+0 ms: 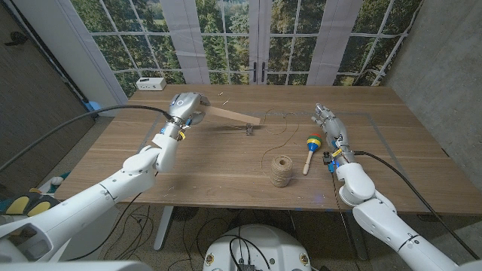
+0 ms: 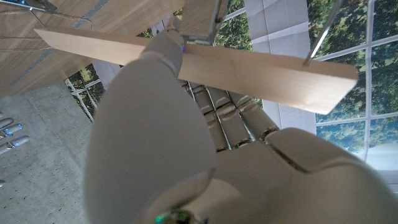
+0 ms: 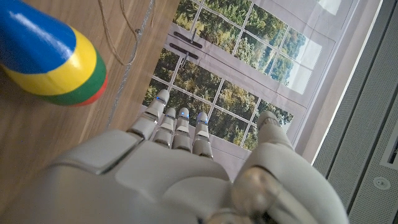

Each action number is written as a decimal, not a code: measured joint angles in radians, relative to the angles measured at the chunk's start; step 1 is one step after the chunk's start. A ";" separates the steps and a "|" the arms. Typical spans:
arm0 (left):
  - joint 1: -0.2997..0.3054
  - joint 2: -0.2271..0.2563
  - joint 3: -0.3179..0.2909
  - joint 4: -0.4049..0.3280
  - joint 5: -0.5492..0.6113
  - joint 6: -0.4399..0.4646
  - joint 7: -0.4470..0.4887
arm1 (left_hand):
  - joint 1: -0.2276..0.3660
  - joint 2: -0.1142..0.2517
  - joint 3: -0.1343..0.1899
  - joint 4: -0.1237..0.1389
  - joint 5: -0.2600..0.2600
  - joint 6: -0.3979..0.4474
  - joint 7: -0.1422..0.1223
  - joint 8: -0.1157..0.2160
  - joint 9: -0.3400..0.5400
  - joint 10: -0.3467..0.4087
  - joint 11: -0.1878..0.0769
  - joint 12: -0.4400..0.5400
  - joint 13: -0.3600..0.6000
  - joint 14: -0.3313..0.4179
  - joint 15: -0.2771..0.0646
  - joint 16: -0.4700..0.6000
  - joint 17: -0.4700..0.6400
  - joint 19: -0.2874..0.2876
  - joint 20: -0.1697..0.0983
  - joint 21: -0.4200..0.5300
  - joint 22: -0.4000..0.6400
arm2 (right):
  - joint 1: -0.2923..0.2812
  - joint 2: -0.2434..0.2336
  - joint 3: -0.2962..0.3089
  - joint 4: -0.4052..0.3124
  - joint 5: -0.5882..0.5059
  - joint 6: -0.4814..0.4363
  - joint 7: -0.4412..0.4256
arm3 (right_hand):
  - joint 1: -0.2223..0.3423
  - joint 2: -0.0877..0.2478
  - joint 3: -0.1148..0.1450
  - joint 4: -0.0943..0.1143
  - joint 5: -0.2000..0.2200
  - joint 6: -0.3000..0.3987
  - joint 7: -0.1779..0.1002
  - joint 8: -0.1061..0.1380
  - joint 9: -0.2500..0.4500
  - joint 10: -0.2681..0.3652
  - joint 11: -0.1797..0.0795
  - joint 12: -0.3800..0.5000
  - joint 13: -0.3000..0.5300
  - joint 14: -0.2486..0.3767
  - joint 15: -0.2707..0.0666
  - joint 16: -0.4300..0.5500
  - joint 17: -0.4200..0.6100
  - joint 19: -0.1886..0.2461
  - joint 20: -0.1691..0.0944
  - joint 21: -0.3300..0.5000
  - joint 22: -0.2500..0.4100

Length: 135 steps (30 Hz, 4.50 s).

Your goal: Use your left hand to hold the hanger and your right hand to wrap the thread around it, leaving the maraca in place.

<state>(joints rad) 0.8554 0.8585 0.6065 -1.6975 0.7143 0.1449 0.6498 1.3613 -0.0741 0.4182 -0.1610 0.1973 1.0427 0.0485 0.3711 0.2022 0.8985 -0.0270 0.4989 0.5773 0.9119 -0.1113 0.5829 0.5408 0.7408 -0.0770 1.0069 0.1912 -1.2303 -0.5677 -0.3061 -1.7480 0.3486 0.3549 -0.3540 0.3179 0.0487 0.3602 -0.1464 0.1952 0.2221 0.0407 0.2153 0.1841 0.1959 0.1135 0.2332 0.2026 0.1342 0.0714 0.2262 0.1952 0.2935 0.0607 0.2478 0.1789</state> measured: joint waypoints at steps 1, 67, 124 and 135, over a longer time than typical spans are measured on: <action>0.001 -0.001 -0.002 0.003 0.002 -0.005 0.007 | 0.001 0.001 -0.002 0.001 0.000 0.000 0.000 0.000 0.000 0.000 0.000 0.000 0.000 0.000 0.000 0.000 0.001 0.000 0.000 0.000 0.000 | -0.003 -0.003 0.000 -0.007 -0.009 -0.007 -0.005 | 0.004 -0.004 0.000 0.000 0.000 0.003 -0.003 0.000 0.000 0.001 0.000 0.000 0.000 0.000 0.000 0.000 0.000 0.000 0.000 0.000 0.000; -0.016 -0.050 -0.023 0.150 0.062 -0.249 0.361 | 0.012 0.015 0.000 0.002 0.002 -0.002 0.002 -0.008 0.034 0.000 -0.007 -0.026 0.033 0.008 -0.007 -0.015 0.028 -0.028 0.007 0.043 -0.010 | -0.277 -0.110 -0.117 -0.459 -0.675 -0.570 -0.260 | -0.033 -0.120 -0.084 0.005 0.020 -0.015 -0.050 -0.020 0.005 0.008 -0.026 -0.010 0.005 0.074 -0.033 0.015 0.012 -0.004 0.040 -0.016 0.005; -0.041 -0.068 0.006 0.146 0.088 -0.243 0.352 | 0.012 0.016 0.000 0.002 0.000 0.005 -0.005 -0.012 0.035 0.009 -0.009 -0.061 0.056 0.010 -0.009 -0.037 0.050 -0.047 0.011 0.073 -0.010 | -0.178 -0.165 -0.386 -0.525 -0.964 -1.012 -0.118 | 0.170 -0.153 -0.093 -0.018 0.098 -0.084 -0.041 -0.014 0.009 0.015 -0.076 -0.014 0.009 0.247 -0.114 0.061 0.021 0.167 -0.035 0.031 0.010; -0.037 -0.067 0.005 0.140 0.090 -0.236 0.352 | 0.012 0.016 0.000 0.002 -0.002 0.005 -0.005 -0.016 0.035 0.009 -0.009 -0.061 0.060 0.011 -0.010 -0.038 0.055 -0.052 0.016 0.077 -0.009 | -0.155 -0.138 -0.421 -0.513 -0.995 -1.075 -0.116 | 0.264 -0.072 -0.107 0.015 0.119 0.242 -0.056 0.070 0.008 0.311 -0.069 0.084 0.018 0.445 -0.122 0.189 0.104 0.246 -0.029 0.067 0.023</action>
<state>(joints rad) 0.8187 0.7910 0.6111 -1.5572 0.8048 -0.0912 1.0019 1.3733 -0.0582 0.4179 -0.1589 0.1953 1.0477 0.0436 0.3555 0.2376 0.9075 -0.0358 0.4377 0.6376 0.9234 -0.1216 0.5451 0.5958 0.6889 -0.0610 1.0840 0.1817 -1.3852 -0.7056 -0.7276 -2.2611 -0.6467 -0.7202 -0.4705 0.5822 -0.0230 0.2527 -0.1311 0.3145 0.4644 -0.0149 0.2857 0.1918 0.5070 0.0446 0.3173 0.2210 0.5789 -0.0510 0.4152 0.2993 0.5399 0.0322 0.3146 0.2019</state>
